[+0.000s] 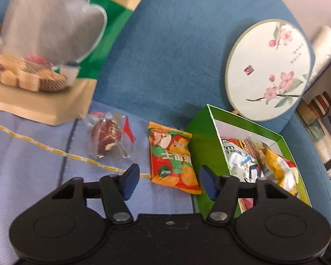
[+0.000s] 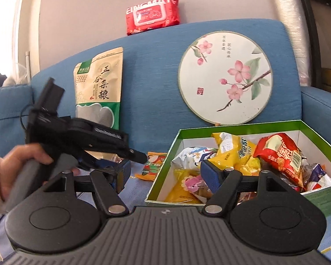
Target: Organize snacks
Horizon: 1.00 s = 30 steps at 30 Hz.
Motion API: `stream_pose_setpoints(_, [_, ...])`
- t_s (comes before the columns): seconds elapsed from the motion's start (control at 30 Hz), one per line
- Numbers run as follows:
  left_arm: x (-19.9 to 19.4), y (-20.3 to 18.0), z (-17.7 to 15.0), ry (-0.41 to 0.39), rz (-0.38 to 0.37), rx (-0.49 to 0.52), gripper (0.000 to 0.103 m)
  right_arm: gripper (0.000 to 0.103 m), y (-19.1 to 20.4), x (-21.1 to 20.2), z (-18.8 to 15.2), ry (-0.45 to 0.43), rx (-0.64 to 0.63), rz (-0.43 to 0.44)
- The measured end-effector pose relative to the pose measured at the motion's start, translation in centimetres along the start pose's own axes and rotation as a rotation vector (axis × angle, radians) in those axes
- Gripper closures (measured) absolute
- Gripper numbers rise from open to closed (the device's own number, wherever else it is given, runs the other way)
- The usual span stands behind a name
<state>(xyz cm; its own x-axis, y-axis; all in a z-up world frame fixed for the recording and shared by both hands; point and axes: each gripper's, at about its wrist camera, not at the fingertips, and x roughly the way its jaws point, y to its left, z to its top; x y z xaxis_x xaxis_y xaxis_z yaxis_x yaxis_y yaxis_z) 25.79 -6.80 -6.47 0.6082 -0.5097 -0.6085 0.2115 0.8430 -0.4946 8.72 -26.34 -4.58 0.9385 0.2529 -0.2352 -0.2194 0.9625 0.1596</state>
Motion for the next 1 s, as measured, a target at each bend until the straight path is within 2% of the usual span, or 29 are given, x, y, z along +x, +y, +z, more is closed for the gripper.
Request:
stream_pose_setpoints(0.2, [3.0, -0.1, 0.4, 0.008, 0.031, -0.021, 0.040, 0.000, -0.1, 0.3, -0.1, 0.011, 0.013, 0.009])
stream_pose_setpoints(0.23, [3.4, 0.0, 0.4, 0.003, 0.039, -0.017, 0.048, 0.000, -0.1, 0.5, -0.1, 0.021, 0.011, 0.009])
stream_pose_setpoints(0.33, [3.5, 0.0, 0.2, 0.003, 0.043, 0.012, 0.103, 0.000, -0.1, 0.7, -0.3, 0.034, 0.008, 0.007])
stream_pose_setpoints(0.5, [-0.3, 1.7, -2.3, 0.040, -0.024, 0.031, 0.103, 0.000, 0.0, 0.5, -0.2, 0.048, 0.009, 0.031])
stream_pose_setpoints(0.6, [-3.4, 3.1, -4.8, 0.078, -0.044, 0.018, 0.103, 0.000, 0.6, 0.4, -0.2, 0.069, 0.003, 0.076])
stream_pose_setpoints(0.73, [-7.9, 4.3, -7.6, 0.124, -0.054, 0.027, 0.102, 0.000, 1.6, 0.5, -0.5, 0.147, 0.029, 0.173])
stream_pose_setpoints(0.77, [-8.8, 4.6, -7.8, 0.120, -0.043, 0.020, 0.085, 0.000, 1.8, 0.6, -0.6, 0.170, 0.044, 0.210])
stream_pose_setpoints(0.87, [-10.9, 5.3, -8.2, 0.093, -0.038, 0.005, 0.065, 0.000, 2.2, 1.4, -1.1, 0.268, 0.138, 0.393])
stream_pose_setpoints(0.93, [-11.3, 5.5, -8.0, 0.082, -0.047, -0.014, 0.063, 0.000, 2.3, 2.0, -1.6, 0.316, 0.182, 0.422])
stream_pose_setpoints(1.0, [-11.1, 5.5, -7.7, 0.071, -0.058, -0.032, 0.063, 0.000, 2.2, 2.6, -2.2, 0.363, 0.187, 0.380])
